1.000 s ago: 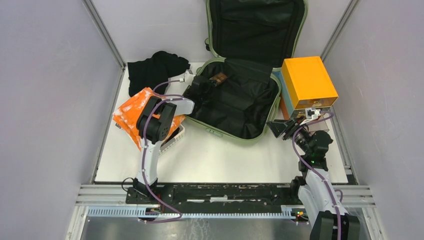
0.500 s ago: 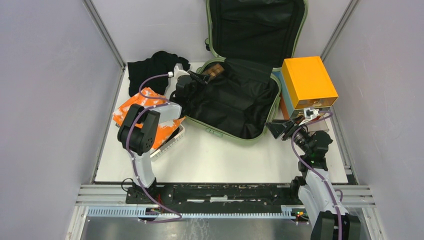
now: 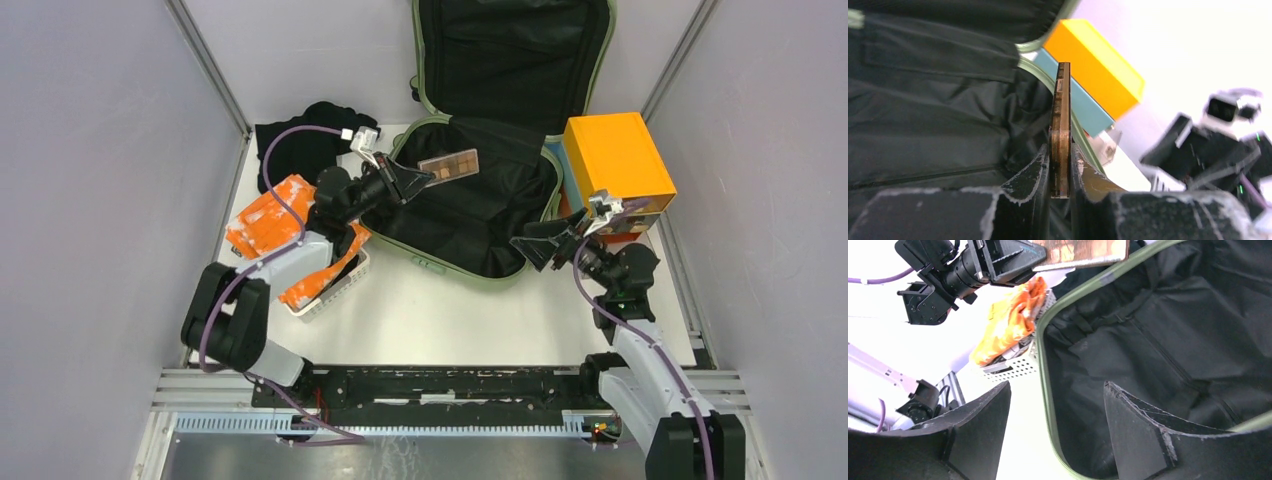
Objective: Open, take out, and arrange the luggage
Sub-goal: Pick up the personal item from the luggage.
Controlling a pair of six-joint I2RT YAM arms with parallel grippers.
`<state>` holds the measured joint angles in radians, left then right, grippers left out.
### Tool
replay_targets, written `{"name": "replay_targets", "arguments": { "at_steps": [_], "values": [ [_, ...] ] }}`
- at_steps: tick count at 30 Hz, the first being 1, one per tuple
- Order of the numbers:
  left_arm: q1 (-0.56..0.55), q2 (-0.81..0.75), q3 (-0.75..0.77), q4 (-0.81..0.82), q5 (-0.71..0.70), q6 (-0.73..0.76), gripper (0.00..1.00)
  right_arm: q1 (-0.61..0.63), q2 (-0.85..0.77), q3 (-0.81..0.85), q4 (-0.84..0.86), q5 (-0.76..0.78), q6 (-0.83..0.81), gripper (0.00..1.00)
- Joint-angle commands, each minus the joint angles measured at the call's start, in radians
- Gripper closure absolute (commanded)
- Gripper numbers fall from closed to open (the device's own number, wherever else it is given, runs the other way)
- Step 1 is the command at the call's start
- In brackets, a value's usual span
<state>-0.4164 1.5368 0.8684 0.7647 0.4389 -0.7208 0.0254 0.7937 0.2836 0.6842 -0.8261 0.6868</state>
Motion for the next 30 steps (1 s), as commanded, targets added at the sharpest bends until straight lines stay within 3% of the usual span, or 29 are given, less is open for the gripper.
{"name": "replay_targets", "arguments": {
  "at_steps": [1, 4, 13, 20, 30],
  "values": [
    [0.002, -0.152, -0.043, -0.050, 0.294, 0.254, 0.98, 0.059, 0.025, 0.114, 0.029, -0.025, -0.068, 0.24],
    [0.001, -0.247, -0.065, -0.187, 0.343, 0.352, 0.98, 0.088, 0.056, 0.158, 0.032, -0.037, -0.069, 0.19],
    [0.001, -0.404, -0.029, -0.487, 0.500, 0.456, 0.98, 0.183, 0.150, 0.271, 0.011, -0.070, -0.102, 0.08],
    [0.001, -0.414, 0.006, -0.600, 0.612, 0.496, 0.98, 0.311, 0.223, 0.313, 0.023, -0.074, -0.119, 0.09],
    [0.001, -0.384, 0.083, -0.752, 0.711, 0.589, 0.98, 0.416, 0.259, 0.360, -0.138, -0.069, -0.267, 0.19]
  ]
}}
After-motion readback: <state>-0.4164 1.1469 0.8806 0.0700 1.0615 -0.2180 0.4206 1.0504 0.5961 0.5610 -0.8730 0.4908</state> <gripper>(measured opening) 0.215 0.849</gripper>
